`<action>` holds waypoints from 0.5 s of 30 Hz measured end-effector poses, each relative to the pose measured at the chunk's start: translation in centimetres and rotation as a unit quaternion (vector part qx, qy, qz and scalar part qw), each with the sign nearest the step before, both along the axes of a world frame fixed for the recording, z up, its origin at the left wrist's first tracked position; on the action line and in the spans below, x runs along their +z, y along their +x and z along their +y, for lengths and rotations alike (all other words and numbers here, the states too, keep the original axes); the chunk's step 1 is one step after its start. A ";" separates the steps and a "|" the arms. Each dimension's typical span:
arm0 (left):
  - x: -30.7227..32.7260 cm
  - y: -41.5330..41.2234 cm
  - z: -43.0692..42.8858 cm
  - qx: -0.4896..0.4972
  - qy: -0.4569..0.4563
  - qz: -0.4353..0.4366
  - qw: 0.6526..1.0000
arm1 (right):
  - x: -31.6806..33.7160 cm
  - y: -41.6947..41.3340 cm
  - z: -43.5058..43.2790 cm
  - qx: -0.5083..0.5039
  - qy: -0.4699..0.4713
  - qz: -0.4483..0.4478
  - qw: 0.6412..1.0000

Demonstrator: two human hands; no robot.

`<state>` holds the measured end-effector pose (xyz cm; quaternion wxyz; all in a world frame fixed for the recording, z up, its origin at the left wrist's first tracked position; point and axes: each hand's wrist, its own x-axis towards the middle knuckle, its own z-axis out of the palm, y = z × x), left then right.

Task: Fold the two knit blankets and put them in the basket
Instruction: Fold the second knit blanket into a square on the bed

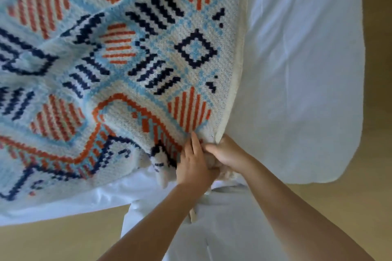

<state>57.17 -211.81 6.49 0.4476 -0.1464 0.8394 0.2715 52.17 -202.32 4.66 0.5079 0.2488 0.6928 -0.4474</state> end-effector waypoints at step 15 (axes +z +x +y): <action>-1.6 0.2 19.8 0.087 0.034 -0.017 0.996 | 3.4 1.4 18.0 -0.030 0.043 0.098 0.994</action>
